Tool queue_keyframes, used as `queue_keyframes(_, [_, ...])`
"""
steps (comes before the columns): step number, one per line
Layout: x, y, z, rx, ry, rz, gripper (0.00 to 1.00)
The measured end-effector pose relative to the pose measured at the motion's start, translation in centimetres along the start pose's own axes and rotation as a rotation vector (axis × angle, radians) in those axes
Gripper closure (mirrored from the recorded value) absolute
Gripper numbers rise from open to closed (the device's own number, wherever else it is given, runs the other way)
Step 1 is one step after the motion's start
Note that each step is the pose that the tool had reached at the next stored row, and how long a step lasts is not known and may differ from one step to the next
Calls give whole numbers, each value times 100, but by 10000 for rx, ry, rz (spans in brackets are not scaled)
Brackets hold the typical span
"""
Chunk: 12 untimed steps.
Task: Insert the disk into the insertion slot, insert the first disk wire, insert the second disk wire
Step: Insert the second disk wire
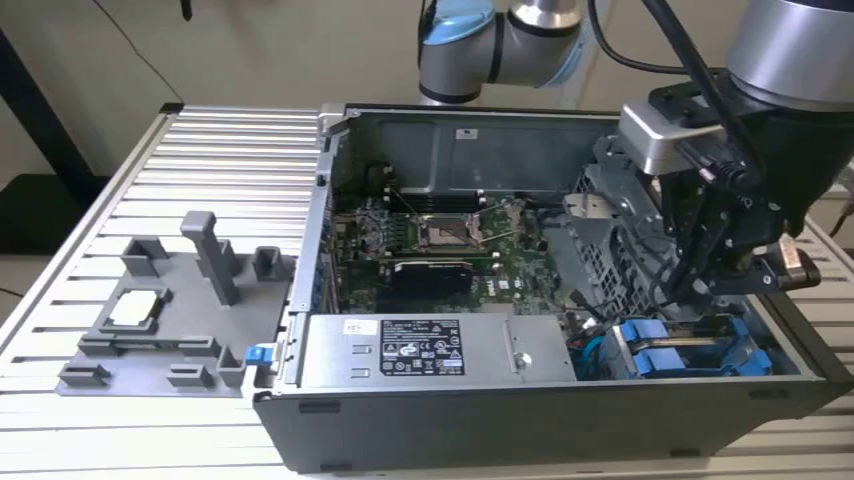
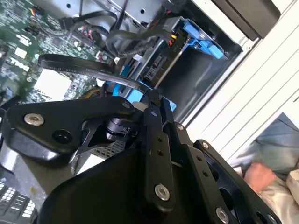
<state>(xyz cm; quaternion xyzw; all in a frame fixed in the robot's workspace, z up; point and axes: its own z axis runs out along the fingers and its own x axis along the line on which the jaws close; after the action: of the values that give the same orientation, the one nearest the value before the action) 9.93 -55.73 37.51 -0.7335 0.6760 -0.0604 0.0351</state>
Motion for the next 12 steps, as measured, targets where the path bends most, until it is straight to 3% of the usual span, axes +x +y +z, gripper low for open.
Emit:
queue_keyframes(2, [0,-1,0,31,-269,38,84])
queue_keyframes(3, [2,-2,0,38,-349,50,84])
queue_keyframes(4, [4,-10,2,4,-359,48,84])
queue_keyframes(12, [15,-121,17,-779,-424,39,84])
